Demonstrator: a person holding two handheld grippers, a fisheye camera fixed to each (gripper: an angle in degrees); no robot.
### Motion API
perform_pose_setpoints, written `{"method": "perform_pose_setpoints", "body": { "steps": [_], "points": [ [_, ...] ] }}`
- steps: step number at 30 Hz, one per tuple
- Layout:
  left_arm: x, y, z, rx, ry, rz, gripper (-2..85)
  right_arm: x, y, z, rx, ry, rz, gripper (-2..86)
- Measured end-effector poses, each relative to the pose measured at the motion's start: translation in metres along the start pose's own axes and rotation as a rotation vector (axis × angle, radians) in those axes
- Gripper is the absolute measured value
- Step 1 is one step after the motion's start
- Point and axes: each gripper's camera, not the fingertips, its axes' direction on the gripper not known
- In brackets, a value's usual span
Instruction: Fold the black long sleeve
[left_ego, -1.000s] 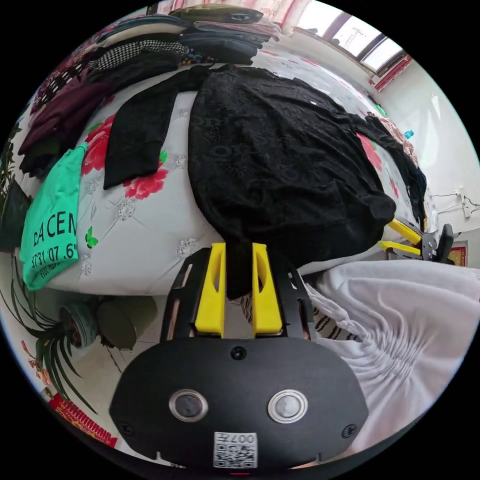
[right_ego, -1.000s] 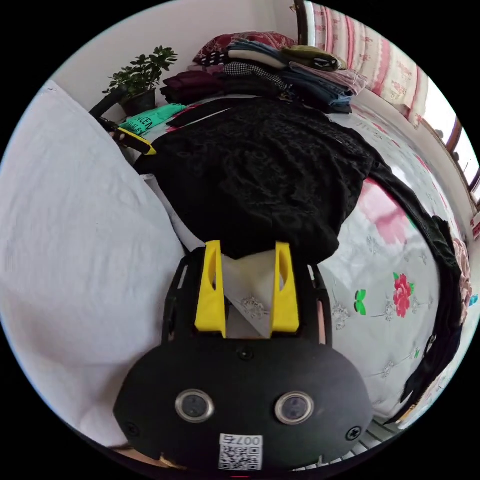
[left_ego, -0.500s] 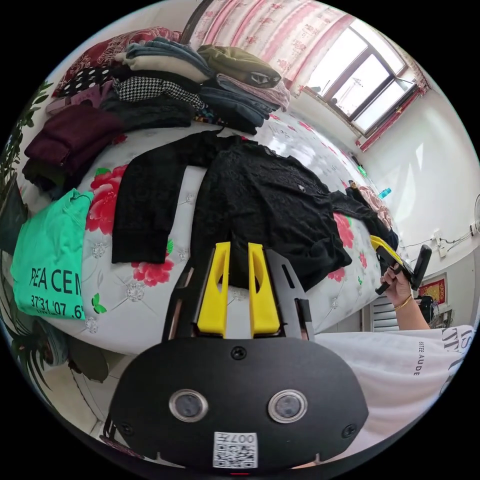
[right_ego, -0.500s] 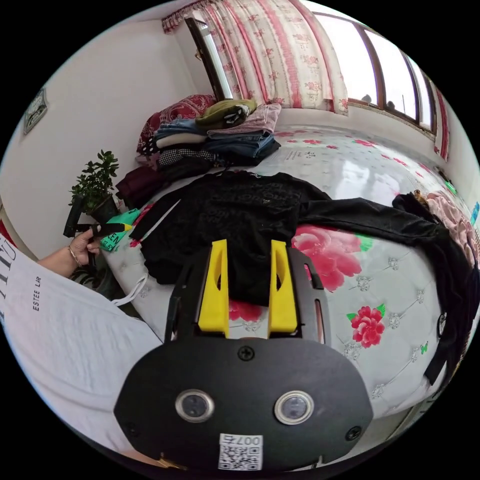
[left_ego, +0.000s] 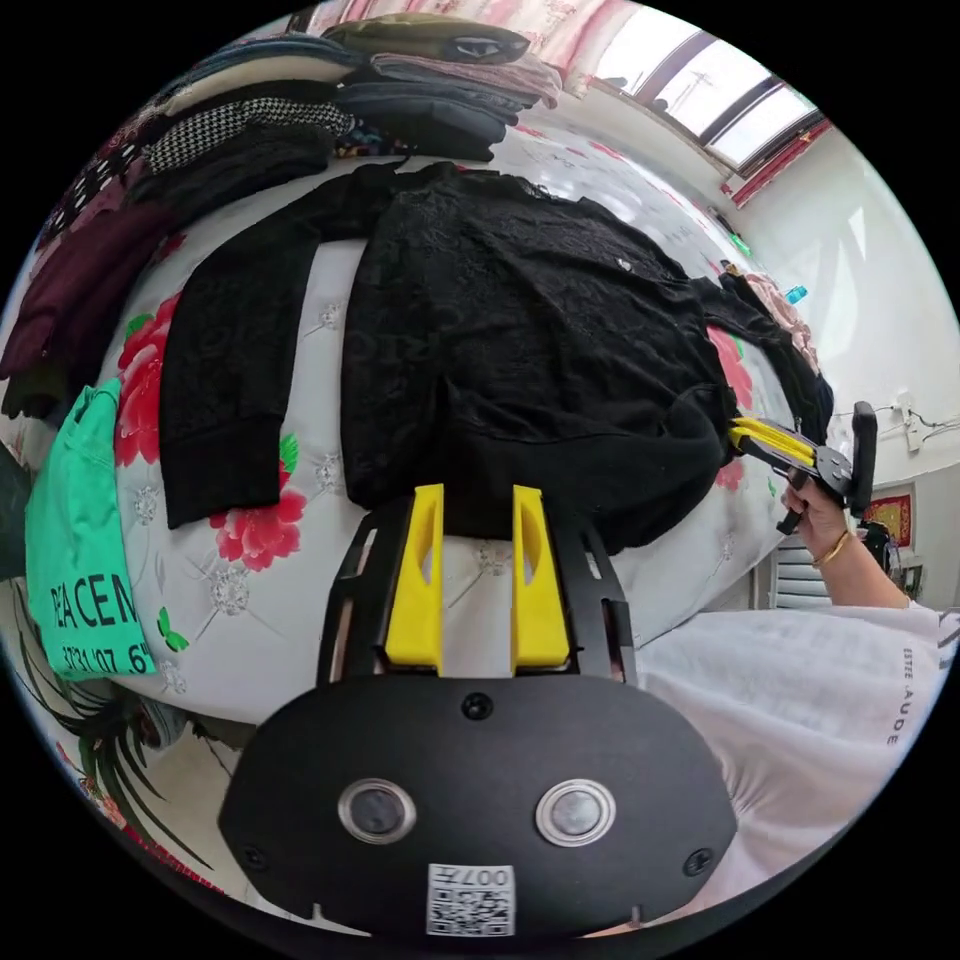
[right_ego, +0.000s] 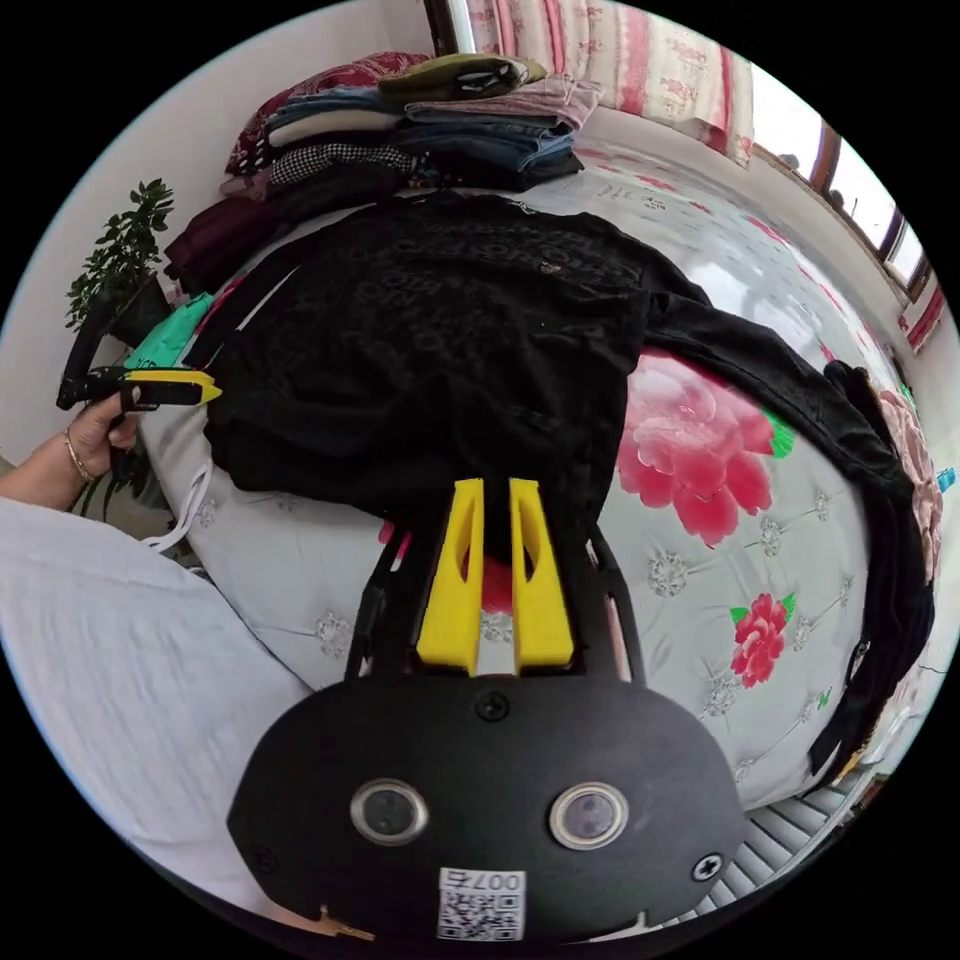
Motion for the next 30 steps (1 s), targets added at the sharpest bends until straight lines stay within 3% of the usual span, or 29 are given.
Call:
{"method": "perform_pose_setpoints", "body": {
  "steps": [3,8,14,19,22,27,30],
  "points": [
    [0.000,-0.005,-0.009,0.022,0.012,-0.012,0.7,0.017,-0.001,-0.029,0.059,-0.009,0.011,0.6],
    [-0.007,0.018,-0.057,0.123,0.114,-0.039,-0.8,0.067,0.034,-0.132,0.272,-0.026,0.066,-0.1],
    [-0.011,0.063,-0.122,0.195,0.213,-0.020,-0.8,0.103,0.077,-0.220,0.400,-0.075,0.058,-0.2],
    [-0.014,0.070,-0.121,0.195,0.178,-0.050,0.2,0.110,0.068,-0.183,0.202,-0.093,0.001,-0.2],
    [-0.004,0.058,-0.108,0.215,0.144,-0.042,4.8,0.109,0.053,-0.177,0.224,-0.076,-0.040,-0.3],
    [0.000,0.058,-0.079,0.149,0.161,-0.081,11.0,0.151,0.039,-0.141,0.170,-0.135,0.130,-0.3],
    [0.005,0.075,-0.063,0.081,0.048,-0.063,10.9,0.162,0.045,-0.129,0.189,-0.175,0.172,-0.3]
  ]
}}
